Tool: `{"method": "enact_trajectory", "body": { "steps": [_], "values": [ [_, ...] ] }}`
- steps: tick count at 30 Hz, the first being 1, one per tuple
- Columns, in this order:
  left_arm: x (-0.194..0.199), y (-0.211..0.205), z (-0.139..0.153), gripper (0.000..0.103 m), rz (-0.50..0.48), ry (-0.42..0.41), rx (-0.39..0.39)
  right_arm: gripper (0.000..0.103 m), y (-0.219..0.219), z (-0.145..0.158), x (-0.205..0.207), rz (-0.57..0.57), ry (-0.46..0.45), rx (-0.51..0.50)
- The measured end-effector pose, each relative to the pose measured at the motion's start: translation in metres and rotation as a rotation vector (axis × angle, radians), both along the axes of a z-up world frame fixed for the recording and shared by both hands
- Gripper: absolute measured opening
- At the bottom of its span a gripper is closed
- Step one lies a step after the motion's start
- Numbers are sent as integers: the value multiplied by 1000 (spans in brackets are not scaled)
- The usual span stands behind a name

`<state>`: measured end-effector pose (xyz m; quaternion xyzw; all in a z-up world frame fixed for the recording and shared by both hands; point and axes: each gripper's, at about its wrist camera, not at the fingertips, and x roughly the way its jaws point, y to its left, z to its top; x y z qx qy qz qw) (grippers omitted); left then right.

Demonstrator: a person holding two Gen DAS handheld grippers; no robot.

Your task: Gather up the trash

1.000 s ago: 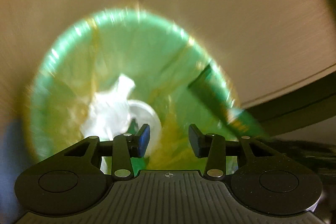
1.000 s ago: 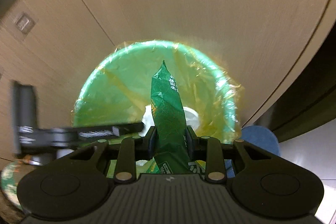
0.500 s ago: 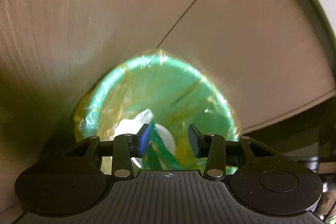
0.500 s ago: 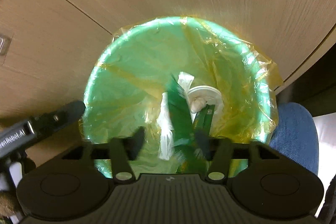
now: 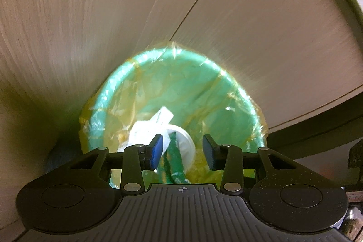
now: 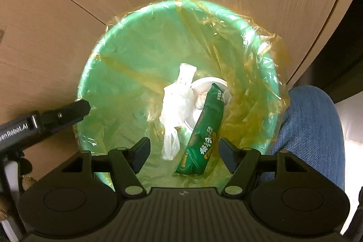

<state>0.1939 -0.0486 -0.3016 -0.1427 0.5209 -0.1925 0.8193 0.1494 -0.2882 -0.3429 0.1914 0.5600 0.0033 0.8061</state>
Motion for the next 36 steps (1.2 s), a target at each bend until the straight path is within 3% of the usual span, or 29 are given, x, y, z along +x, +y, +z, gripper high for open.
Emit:
{"method": "enact_trajectory", "body": {
  "steps": [4,6,8,10,14,20,22,24,25,27,31,33,36],
  "values": [
    [-5,1,24,43,-44,-68,4,67,2,23,-9,14,-104,-90],
    [-9,2,33,43,-54,-105,12,75,5,32,-10,37,-143,-144],
    [-16,7,35,43,-38,-109,11,85,11,34,1,92,-149,-172],
    [-23,13,31,42,-10,-87,-7,86,20,27,25,173,-127,-185],
    [-42,24,26,42,6,-60,-43,86,40,-18,85,255,-10,-194],
    [-57,40,28,41,31,-63,-107,84,86,-128,156,345,178,-298],
    [-58,42,27,41,32,-69,-118,73,96,-164,169,358,237,-347],
    [-59,44,25,41,25,-75,-129,19,96,-189,175,358,311,-344],
    [-60,43,24,41,19,-76,-135,11,92,-192,177,349,333,-323],
    [-60,43,21,41,1,-80,-150,7,77,-169,173,311,271,-238],
    [-58,35,10,41,-47,-75,-175,3,36,-79,139,263,97,-95],
    [-57,31,0,41,-65,-44,-190,3,24,-46,120,274,31,-141],
    [-55,29,-12,41,-61,-1,-183,3,17,-45,109,261,76,-231]
  ]
}}
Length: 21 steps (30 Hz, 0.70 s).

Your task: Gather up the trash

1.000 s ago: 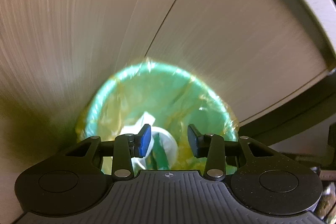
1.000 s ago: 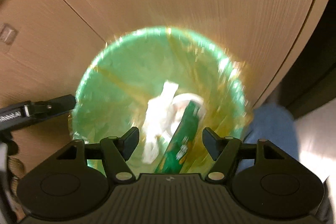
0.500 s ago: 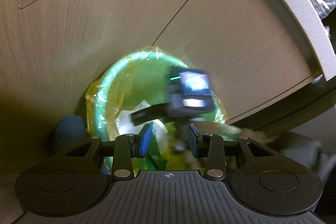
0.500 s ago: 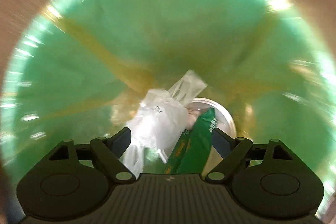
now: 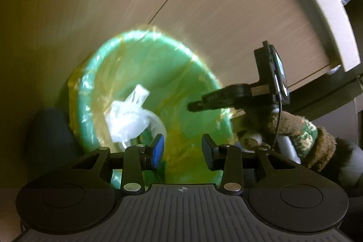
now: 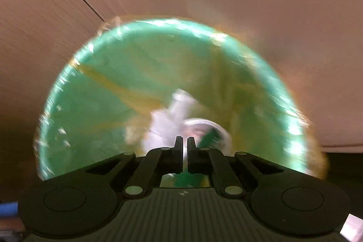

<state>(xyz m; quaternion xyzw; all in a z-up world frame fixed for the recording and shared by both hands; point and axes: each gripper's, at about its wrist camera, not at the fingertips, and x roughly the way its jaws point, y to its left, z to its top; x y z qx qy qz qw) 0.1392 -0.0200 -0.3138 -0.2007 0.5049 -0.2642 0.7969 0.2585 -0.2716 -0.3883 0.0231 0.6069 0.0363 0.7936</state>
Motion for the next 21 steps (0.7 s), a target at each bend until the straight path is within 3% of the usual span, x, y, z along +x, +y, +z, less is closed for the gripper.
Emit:
{"method": "enact_trajectory", "body": {
  "steps": [2,4,5,6,7,8,11,13,14,15,17,21],
  "values": [
    [1,3,-2,41,13,8,24,5,8,-14,1,24,12,-68],
    [2,7,0,41,22,-1,38,8,23,-27,7,45,34,-30],
    [3,8,0,41,25,-6,34,23,32,-34,11,68,43,10],
    [4,8,1,41,25,-8,26,55,42,-43,17,94,53,26],
    [4,7,1,41,20,-10,21,69,52,-53,23,109,56,14],
    [4,5,1,41,14,-13,23,76,65,-64,32,114,54,-11],
    [3,-4,1,41,-12,-35,70,76,91,-107,59,151,118,-94],
    [2,-6,0,41,-6,-34,97,68,101,-137,71,159,176,-150],
    [1,-5,-1,41,0,-29,103,32,99,-147,73,161,206,-151],
    [1,-4,-1,41,4,-26,105,14,97,-150,73,152,234,-131],
    [2,-2,-2,41,15,-27,106,6,87,-127,68,125,216,-37],
    [6,0,-10,41,19,-3,81,5,46,-16,40,62,19,128]
  ]
}}
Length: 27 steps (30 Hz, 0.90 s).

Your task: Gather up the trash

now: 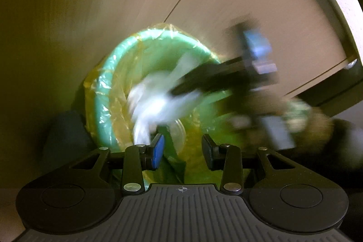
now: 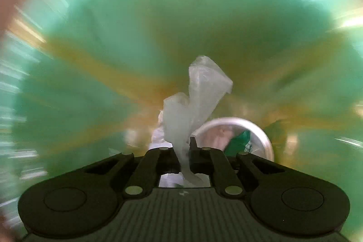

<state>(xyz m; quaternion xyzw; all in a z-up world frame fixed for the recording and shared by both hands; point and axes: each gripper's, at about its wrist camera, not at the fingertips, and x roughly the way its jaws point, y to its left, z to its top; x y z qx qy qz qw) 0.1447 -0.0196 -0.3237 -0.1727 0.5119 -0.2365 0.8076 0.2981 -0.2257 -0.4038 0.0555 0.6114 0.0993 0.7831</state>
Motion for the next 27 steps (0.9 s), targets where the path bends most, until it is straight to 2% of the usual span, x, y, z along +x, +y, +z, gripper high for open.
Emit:
{"method": "enact_trajectory", "body": {
  "steps": [3,5,6,9,12,15,18,20,22,23,24,25,26,27],
  "values": [
    [2,-5,-6,41,-14,17,-11,6,-27,63,-23,-36,-115,-27],
    [2,-9,-7,41,-31,19,-18,6,-38,73,-32,-60,-115,-56],
    [1,-10,-7,41,-35,20,-19,6,-39,68,-33,-65,-97,-74],
    [2,-10,-9,41,-34,22,-11,6,-29,17,-28,-75,27,-111],
    [2,-7,-9,41,-18,16,3,6,0,-64,-15,-40,198,-175],
    [4,-4,-9,41,-5,6,20,6,24,-139,-4,-8,327,-243],
    [8,-4,-12,41,3,13,18,7,10,-176,0,-52,395,-239],
    [9,-3,-14,41,8,21,14,7,-2,-176,0,-82,418,-189],
    [8,-2,-14,41,13,27,16,13,-10,-161,0,-86,401,-138],
    [7,-3,-13,41,14,25,20,19,-16,-150,1,-86,381,-128],
    [4,-2,-10,41,17,20,25,34,-22,-135,0,-77,342,-127],
    [4,-1,-8,41,23,11,29,44,-27,-118,-4,-63,295,-133],
    [3,0,-5,41,29,4,32,60,-29,-94,-8,-51,237,-151],
    [3,1,-3,41,38,-5,36,64,-32,-69,-13,-47,173,-177]
  ]
}}
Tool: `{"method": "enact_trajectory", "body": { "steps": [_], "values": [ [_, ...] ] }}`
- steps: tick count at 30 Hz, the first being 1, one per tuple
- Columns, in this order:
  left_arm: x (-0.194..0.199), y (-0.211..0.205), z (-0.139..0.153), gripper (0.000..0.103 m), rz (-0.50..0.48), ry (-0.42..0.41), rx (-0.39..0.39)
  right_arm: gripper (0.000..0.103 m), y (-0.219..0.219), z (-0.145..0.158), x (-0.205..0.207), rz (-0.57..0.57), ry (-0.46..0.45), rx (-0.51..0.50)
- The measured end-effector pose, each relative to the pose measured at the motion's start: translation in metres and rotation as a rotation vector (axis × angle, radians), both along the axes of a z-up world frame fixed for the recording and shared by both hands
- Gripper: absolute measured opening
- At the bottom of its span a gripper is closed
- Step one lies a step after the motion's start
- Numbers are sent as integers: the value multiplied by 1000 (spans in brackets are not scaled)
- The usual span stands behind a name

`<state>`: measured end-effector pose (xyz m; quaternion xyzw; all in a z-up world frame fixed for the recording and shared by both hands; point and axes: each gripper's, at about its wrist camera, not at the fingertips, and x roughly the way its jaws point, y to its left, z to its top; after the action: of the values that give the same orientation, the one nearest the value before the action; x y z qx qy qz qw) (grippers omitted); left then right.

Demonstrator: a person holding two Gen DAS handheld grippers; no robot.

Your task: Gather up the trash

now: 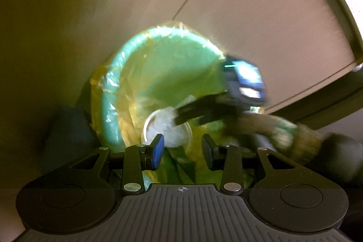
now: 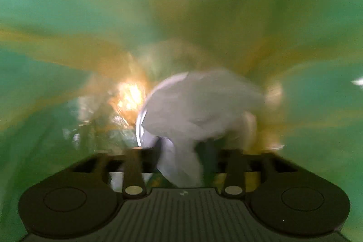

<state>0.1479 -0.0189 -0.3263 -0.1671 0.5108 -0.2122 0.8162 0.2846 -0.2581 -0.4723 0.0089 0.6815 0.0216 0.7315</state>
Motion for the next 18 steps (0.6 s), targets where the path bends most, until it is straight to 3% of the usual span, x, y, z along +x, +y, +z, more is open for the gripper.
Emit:
{"method": "enact_trajectory", "body": {
  "steps": [5,9,14,18],
  "values": [
    [-2,6,19,41,49,-55,27,65,-38,120,-29,-31,-265,43],
    [-6,3,41,41,51,-99,44,66,-52,177,-64,-38,-434,-1],
    [-15,-14,100,41,15,-231,60,66,-43,236,-94,97,-574,-23],
    [-19,-34,163,41,-12,-346,151,71,-27,294,-105,209,-714,-7]
  ]
}}
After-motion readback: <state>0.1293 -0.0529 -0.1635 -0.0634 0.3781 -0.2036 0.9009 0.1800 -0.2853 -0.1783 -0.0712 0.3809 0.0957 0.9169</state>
